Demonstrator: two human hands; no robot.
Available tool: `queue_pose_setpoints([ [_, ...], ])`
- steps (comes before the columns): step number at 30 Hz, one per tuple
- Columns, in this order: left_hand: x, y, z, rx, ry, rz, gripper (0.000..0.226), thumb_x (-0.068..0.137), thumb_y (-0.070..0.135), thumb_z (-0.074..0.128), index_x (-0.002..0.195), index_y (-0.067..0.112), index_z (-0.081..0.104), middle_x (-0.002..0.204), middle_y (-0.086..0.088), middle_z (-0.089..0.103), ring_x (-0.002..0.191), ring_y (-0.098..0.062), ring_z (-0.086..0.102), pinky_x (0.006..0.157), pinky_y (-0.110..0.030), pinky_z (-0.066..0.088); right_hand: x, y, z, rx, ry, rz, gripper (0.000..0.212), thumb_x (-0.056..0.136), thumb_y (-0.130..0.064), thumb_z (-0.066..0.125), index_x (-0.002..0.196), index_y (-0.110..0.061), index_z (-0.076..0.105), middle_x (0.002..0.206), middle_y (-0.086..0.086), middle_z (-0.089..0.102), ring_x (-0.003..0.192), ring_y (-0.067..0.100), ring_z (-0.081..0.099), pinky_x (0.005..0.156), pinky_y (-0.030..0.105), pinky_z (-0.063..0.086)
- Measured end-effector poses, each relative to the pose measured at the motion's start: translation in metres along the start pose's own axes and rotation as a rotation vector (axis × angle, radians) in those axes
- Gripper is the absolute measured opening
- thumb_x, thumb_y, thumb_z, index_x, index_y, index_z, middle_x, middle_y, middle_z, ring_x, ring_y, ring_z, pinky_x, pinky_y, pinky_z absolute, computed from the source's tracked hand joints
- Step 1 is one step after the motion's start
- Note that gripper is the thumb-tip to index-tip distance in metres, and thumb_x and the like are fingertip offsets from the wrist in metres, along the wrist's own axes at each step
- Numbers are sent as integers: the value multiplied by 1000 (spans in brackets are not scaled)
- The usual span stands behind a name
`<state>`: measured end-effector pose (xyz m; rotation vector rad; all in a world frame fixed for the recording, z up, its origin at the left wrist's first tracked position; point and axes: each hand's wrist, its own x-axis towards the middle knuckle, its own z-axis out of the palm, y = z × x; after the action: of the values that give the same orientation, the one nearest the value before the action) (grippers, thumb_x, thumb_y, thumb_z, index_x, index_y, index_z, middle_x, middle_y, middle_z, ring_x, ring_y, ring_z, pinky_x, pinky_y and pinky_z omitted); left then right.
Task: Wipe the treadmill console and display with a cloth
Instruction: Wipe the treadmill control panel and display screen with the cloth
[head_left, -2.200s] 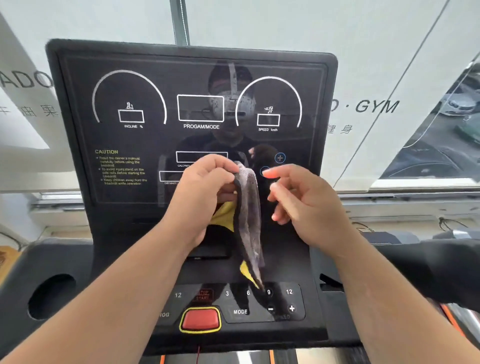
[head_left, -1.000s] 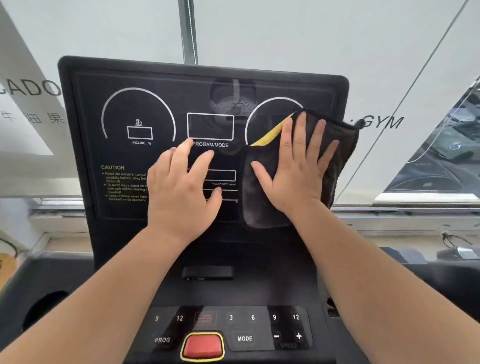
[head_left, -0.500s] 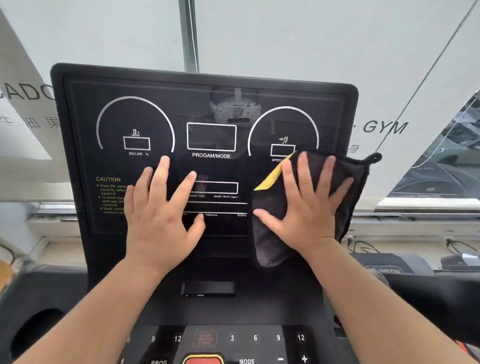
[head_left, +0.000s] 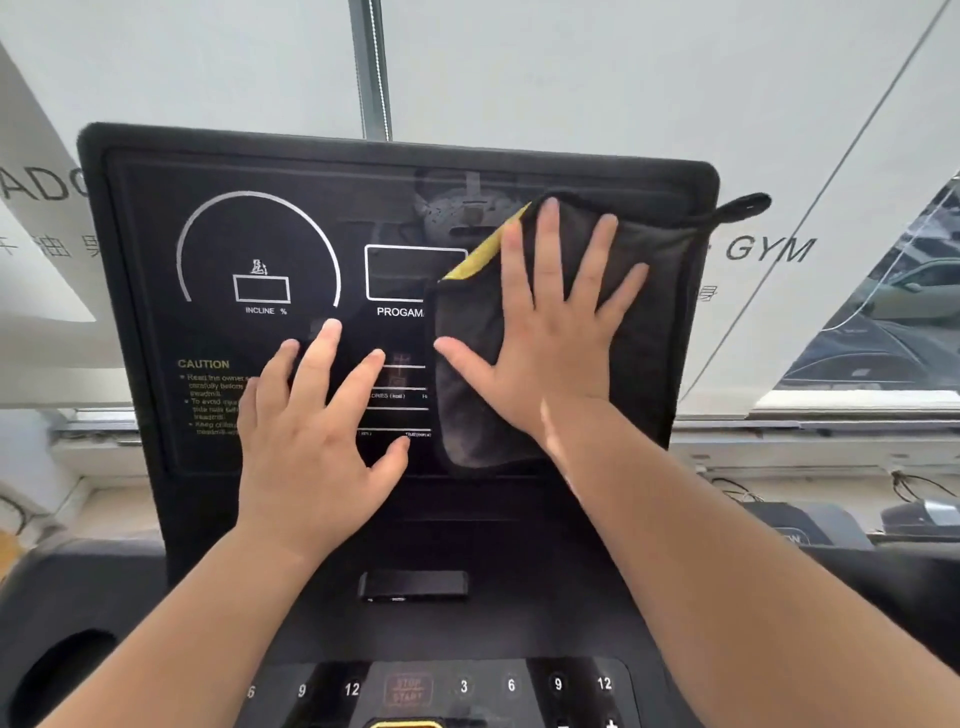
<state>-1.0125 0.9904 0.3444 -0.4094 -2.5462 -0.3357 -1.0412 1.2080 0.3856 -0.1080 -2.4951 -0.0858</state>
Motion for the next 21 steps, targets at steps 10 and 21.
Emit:
queue_pose_setpoints([
  [10, -3, -20, -6, -27, 39, 16, 81, 67, 50, 72, 140, 20, 56, 157, -12, 37, 138, -42, 39, 107, -64, 36, 16, 64, -15, -45, -15, 185, 119, 71, -96, 43, 163, -32, 3, 170, 20, -8, 153, 56, -5, 112, 83, 7],
  [21, -7, -23, -8, -37, -6, -119, 87, 70, 52, 73, 147, 23, 46, 162, -14, 25, 141, -42, 31, 111, -66, 30, 31, -33, -9, -21, 22, 47, 112, 79, -95, 28, 164, -28, 0, 170, 23, -7, 151, 58, -8, 112, 82, 1],
])
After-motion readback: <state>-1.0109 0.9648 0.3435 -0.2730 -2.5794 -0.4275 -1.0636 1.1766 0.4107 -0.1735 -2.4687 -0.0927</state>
